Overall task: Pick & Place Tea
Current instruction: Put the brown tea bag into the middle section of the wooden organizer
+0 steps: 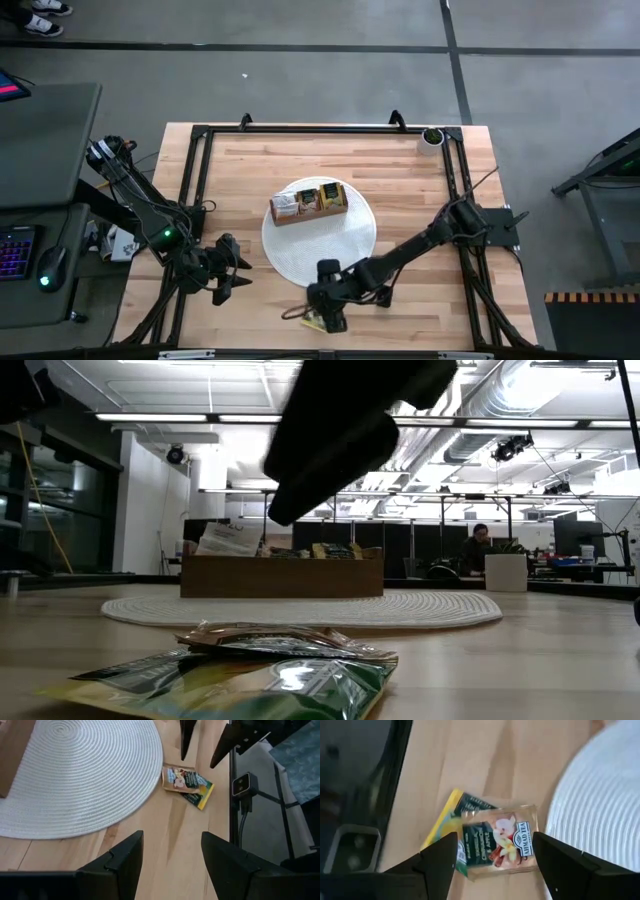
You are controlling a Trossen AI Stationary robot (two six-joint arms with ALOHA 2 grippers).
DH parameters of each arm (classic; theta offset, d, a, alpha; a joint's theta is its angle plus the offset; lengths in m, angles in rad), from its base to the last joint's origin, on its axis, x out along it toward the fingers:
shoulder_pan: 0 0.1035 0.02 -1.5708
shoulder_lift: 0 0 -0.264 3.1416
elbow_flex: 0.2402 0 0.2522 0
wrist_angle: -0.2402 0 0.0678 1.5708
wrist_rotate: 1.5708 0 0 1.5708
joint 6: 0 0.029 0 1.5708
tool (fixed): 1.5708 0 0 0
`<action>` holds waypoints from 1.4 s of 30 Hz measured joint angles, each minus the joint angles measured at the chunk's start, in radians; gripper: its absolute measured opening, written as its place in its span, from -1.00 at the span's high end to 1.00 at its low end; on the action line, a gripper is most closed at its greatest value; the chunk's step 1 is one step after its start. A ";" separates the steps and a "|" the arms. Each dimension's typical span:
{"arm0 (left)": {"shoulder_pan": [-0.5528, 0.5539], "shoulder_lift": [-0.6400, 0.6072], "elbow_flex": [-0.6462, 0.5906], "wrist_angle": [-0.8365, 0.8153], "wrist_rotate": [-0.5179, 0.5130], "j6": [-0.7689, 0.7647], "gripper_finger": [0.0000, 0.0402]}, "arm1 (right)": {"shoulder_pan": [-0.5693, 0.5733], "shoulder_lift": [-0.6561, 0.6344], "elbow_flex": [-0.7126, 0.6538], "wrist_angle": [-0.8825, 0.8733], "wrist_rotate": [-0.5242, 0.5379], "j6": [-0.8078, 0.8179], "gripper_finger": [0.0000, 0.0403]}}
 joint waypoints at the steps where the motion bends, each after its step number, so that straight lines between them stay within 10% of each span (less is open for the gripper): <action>1: 0.000 0.000 0.000 0.000 0.001 0.000 0.01 | 0.000 0.000 0.000 -0.001 0.003 -0.054 -0.26; 42: 0.000 0.000 0.000 -0.001 0.023 -0.001 0.01 | -0.007 0.177 0.007 0.021 -0.071 0.019 -0.26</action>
